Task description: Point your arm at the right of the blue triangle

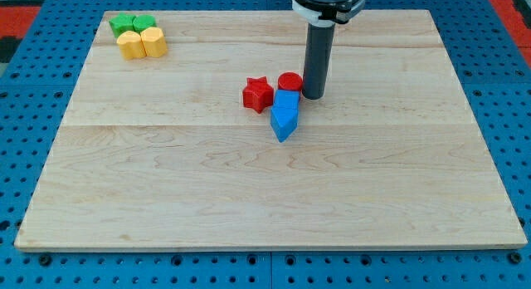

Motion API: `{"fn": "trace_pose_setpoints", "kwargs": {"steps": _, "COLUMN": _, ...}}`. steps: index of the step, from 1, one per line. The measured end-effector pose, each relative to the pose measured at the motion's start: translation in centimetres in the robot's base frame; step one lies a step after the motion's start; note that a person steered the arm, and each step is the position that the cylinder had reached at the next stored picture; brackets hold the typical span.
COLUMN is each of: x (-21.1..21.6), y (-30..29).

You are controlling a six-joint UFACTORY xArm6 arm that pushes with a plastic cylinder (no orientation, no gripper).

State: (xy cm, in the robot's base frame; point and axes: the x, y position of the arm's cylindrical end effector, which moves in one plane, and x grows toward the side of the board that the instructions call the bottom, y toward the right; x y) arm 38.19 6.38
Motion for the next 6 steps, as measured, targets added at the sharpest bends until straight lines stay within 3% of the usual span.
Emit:
{"fn": "trace_pose_setpoints", "kwargs": {"steps": 1, "x": -2.4, "y": 1.0}}
{"fn": "trace_pose_setpoints", "kwargs": {"steps": 2, "x": -2.6, "y": 7.2}}
{"fn": "trace_pose_setpoints", "kwargs": {"steps": 4, "x": 4.5, "y": 9.7}}
{"fn": "trace_pose_setpoints", "kwargs": {"steps": 6, "x": 6.2, "y": 7.3}}
